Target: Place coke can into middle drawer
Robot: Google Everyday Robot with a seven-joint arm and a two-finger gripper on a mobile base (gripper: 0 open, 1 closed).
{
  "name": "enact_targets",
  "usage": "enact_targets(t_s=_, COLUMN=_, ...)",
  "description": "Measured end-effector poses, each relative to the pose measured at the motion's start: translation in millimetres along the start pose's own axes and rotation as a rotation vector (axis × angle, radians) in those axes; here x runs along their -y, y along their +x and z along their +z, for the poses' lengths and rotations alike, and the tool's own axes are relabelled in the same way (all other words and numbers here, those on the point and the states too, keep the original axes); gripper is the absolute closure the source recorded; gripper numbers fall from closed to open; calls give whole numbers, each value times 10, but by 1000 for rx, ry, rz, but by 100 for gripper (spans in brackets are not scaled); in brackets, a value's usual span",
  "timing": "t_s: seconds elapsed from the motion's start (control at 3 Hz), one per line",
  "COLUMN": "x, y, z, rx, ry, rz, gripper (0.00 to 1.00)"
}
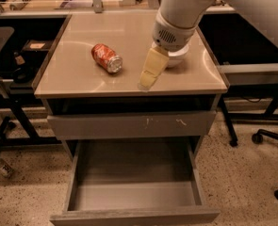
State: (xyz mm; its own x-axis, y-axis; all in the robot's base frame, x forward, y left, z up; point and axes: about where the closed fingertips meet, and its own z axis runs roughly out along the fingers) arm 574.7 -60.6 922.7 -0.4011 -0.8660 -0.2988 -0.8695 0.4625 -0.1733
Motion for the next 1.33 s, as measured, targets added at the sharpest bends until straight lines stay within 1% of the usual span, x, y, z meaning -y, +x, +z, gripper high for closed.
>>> enact_targets(t_s=0.33, x=-202, y=-521, z=-120, rx=53, ry=-2, rz=-10, gripper=0)
enact_targets(t_s=0.67, x=-203, y=-525, z=-117, rx=53, ry=-2, rz=-11, gripper=0)
enact_targets(t_s=1.0, x=-145, y=-788, z=26, rx=87, ry=-32, rz=0, gripper=0)
enact_targets(t_s=1.33, x=39, y=-1278, z=263, rx=107, ry=-68, rz=70, gripper=0)
